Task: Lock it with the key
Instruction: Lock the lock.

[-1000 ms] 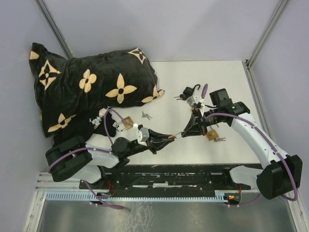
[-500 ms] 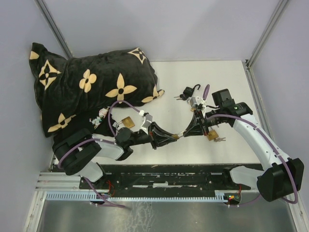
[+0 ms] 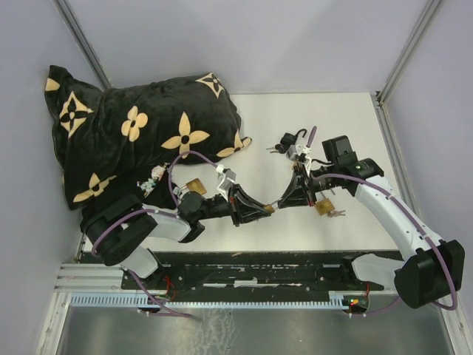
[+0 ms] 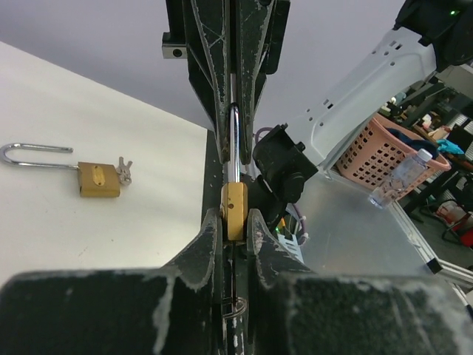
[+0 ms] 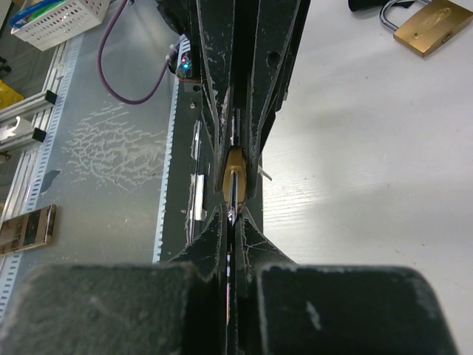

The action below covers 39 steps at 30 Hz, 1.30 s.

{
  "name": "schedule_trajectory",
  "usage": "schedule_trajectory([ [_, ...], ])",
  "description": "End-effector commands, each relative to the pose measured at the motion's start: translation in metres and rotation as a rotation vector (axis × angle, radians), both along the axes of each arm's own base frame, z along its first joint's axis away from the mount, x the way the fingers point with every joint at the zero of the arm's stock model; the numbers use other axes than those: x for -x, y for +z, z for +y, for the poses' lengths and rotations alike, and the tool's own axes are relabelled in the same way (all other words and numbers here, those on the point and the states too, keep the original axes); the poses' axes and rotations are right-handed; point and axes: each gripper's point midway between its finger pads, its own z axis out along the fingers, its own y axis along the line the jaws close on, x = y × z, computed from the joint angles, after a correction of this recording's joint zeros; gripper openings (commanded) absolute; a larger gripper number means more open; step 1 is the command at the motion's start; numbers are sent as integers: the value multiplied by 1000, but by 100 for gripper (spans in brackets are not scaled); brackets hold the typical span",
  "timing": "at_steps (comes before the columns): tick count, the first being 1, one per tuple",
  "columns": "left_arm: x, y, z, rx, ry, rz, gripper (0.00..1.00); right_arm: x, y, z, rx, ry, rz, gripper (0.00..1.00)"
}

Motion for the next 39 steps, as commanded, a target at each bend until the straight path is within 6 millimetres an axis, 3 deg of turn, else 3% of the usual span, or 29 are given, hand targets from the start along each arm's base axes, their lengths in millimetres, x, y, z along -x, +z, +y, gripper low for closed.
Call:
schedule_trajectory([
  [1,-4,62,-14,144,21,-108,3,9,7,27,-79,103,16,2],
  [8,-12,76,-9,186,89,-132,3,12,-12,38,-6,141,37,2],
  [14,-13,58,6,142,107,-74,7,-1,-5,24,22,83,-16,2],
  [17,-14,45,18,124,124,-27,24,-10,1,14,17,37,-33,2],
  [22,-19,30,32,84,191,21,61,-10,6,6,4,28,-70,2],
  [24,-21,25,36,60,226,15,68,-8,8,6,-7,35,-71,2],
  [32,-16,15,50,31,273,-47,71,-10,21,2,-69,24,-45,2],
  [39,-11,19,42,87,252,-5,70,-21,30,-1,-111,-32,2,2],
])
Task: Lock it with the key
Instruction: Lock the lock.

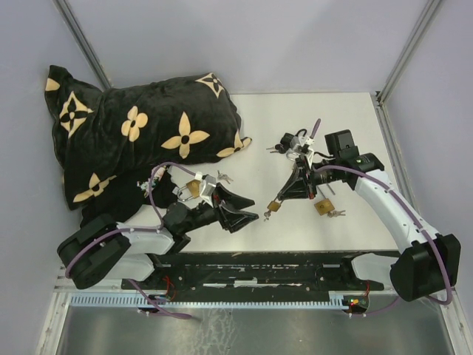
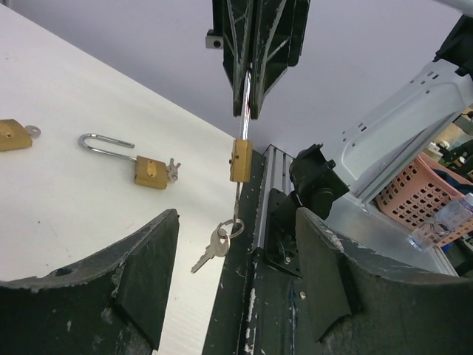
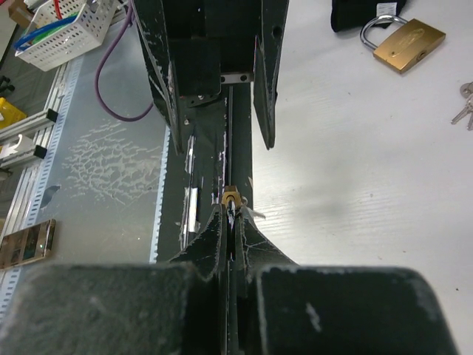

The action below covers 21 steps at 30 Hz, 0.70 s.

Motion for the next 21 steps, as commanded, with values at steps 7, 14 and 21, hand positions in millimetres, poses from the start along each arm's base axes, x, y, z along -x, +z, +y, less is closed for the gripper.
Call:
schedule_trajectory([
  [7,-5,31,-6,179,9,29,70,-8,29,-1,-105,-20,16,2],
  [14,-4,31,-16,193,-24,83,68,-9,28,-1,-108,-20,22,2],
  [21,-2,32,-25,196,-40,93,58,-9,28,-1,-110,-17,24,2],
])
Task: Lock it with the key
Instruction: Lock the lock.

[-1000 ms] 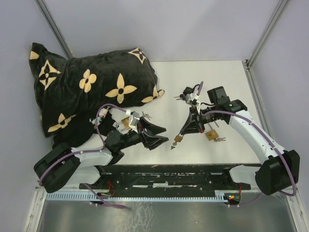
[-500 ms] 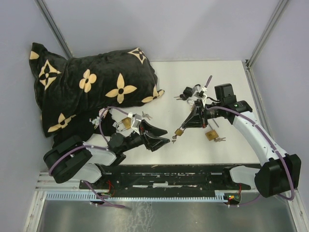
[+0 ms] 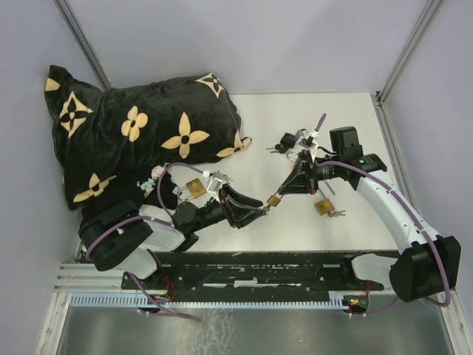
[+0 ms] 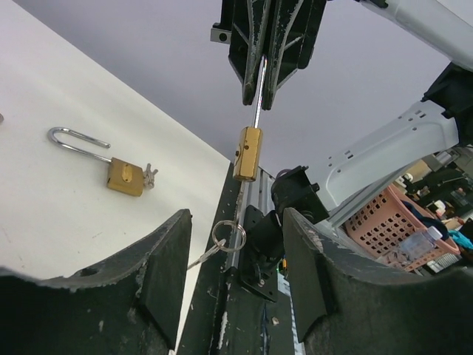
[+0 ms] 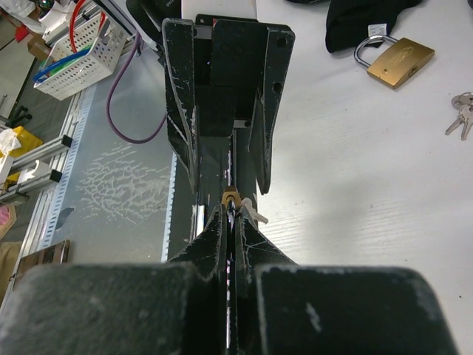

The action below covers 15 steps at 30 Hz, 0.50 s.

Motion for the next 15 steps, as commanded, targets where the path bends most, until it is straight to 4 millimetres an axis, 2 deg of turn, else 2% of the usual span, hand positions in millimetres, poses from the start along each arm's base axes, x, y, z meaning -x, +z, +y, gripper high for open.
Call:
schedule_trajectory([
  [1,1,37,-5,125,-12,-48,56,4,11,1,-48,31,-25,1],
  [8,-2,31,-16,106,-18,-21,50,3,10,1,-47,29,-22,2],
  [11,-4,27,-22,80,-15,-8,43,3,9,1,-45,28,-22,2],
  [13,-4,27,-23,69,-16,-10,34,3,9,1,-45,28,-23,2],
  [15,-2,28,-25,61,-26,-18,15,3,9,1,-44,28,-23,2],
])
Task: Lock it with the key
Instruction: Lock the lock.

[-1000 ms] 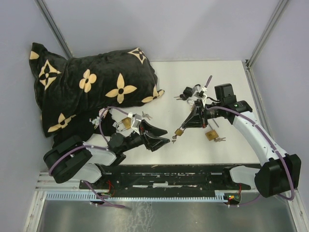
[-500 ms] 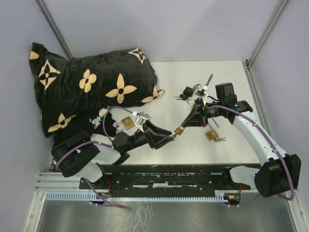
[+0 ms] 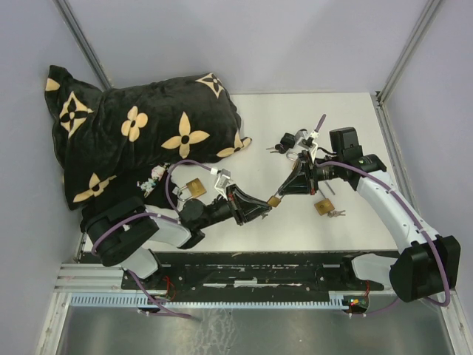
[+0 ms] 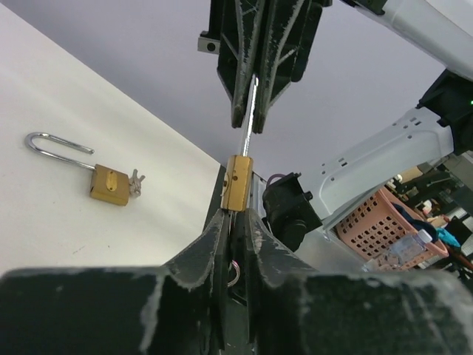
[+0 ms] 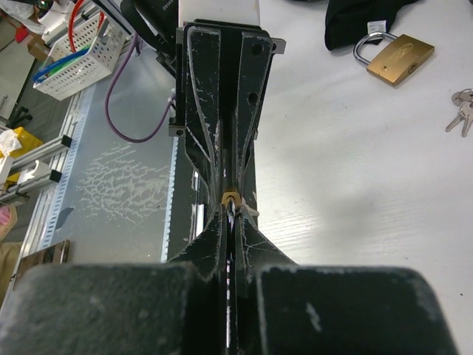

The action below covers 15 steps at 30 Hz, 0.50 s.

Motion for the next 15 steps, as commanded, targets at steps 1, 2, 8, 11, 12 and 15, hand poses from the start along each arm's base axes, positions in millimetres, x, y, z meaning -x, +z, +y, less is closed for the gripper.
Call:
schedule_trajectory([
  [1,-1,19,-5,30,-2,-40,10,2,11,1,-43,24,-31,2],
  [2,1,16,-5,16,-10,-38,7,1,12,1,-42,23,-33,2],
  [8,4,-5,0,-64,-8,-13,5,2,13,0,-43,20,-41,2],
  [11,4,-7,4,-68,7,1,24,2,13,0,-44,21,-39,2],
  [12,4,-6,5,-67,9,4,30,2,13,0,-45,22,-38,2],
  [15,4,-4,3,-69,3,-1,36,2,12,0,-46,24,-35,2],
])
